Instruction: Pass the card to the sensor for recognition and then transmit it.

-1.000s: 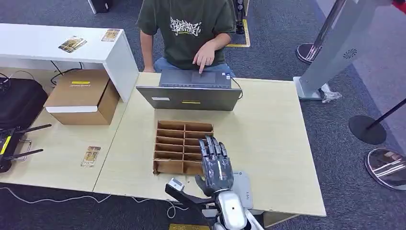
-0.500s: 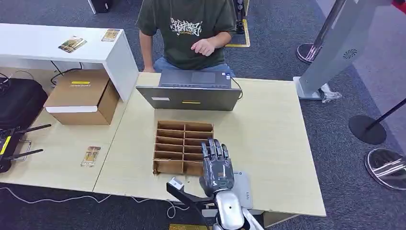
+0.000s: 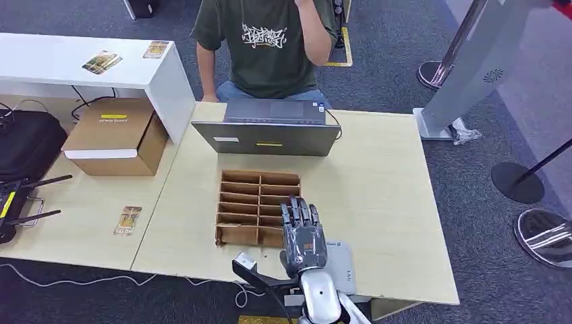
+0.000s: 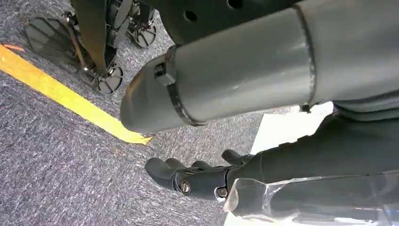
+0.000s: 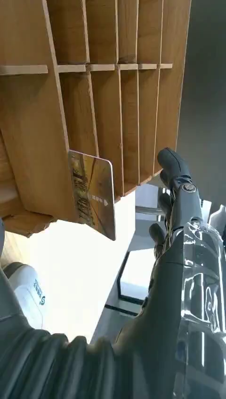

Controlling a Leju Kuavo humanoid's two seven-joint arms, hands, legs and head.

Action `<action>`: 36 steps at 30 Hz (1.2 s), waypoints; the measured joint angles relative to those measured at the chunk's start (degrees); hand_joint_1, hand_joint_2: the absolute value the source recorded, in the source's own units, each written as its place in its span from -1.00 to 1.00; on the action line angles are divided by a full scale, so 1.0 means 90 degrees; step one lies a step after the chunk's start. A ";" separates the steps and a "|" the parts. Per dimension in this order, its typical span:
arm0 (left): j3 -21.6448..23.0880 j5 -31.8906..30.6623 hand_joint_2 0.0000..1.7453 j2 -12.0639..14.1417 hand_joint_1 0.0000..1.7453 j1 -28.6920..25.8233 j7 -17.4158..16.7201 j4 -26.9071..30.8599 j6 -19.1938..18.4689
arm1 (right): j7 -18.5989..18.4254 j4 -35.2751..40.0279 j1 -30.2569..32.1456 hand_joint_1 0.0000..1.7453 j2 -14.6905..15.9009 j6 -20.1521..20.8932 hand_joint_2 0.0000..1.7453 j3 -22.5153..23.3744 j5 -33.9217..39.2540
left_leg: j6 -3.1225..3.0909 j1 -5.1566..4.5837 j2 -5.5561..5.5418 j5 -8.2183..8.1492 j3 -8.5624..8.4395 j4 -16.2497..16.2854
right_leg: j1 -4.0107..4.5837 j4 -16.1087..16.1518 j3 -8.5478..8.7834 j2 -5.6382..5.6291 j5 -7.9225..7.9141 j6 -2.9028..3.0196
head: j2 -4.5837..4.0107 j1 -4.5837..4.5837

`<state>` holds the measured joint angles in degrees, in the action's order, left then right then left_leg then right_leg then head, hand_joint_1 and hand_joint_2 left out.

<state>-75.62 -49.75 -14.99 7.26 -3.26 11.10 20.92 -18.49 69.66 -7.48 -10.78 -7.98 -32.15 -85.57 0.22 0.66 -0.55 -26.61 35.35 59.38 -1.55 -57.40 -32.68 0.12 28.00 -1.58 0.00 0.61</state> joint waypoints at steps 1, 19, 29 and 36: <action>0.0007 -0.0002 -1.00 0.0002 -1.00 0.0000 -0.0007 0.0000 0.0000 | 0.0005 0.0000 0.0001 -1.00 0.0000 0.0000 1.00 0.0000 0.0000 | 0.0000 0.0000 0.0000 0.0000 0.0000 0.0000 | 0.0000 0.0000 0.0000 0.0000 0.0000 0.0000 | 0.0000 0.0000; 0.0090 -0.0044 -1.00 0.0019 -1.00 -0.0005 -0.0039 0.0000 0.0000 | -0.0107 0.0075 0.0017 -1.00 0.0034 -0.0083 1.00 0.0007 -0.0002 | 0.0000 0.0000 0.0000 0.0000 -0.0001 0.0000 | 0.0000 0.0000 0.0000 0.0000 0.0000 0.0000 | 0.0000 0.0000; 0.0090 0.0049 -1.00 0.0039 -1.00 -0.0008 -0.0075 0.0000 0.0029 | -0.0299 0.0362 0.0188 -1.00 0.0243 -0.0044 1.00 0.0049 -0.0002 | 0.0000 0.0000 0.0002 0.0000 -0.0001 0.0000 | 0.0000 0.0000 0.0001 -0.0003 0.0000 0.0000 | 0.0000 0.0000; 0.0090 0.0058 -1.00 0.0039 -1.00 -0.0007 -0.0036 0.0000 0.0034 | -0.0267 0.0389 0.0271 -1.00 0.0303 -0.0034 1.00 0.0056 -0.0002 | 0.0000 0.0000 0.0002 0.0000 -0.0002 0.0000 | 0.0000 0.0000 0.0001 -0.0002 0.0000 0.0000 | 0.0000 0.0000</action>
<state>-74.82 -49.22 -14.64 7.20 -3.58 11.10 21.22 -20.90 73.16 -5.04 -8.04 -8.28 -31.65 -85.59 0.22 0.66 -0.54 -26.61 35.34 59.38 -1.55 -57.40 -32.67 0.10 28.00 -1.58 0.00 0.61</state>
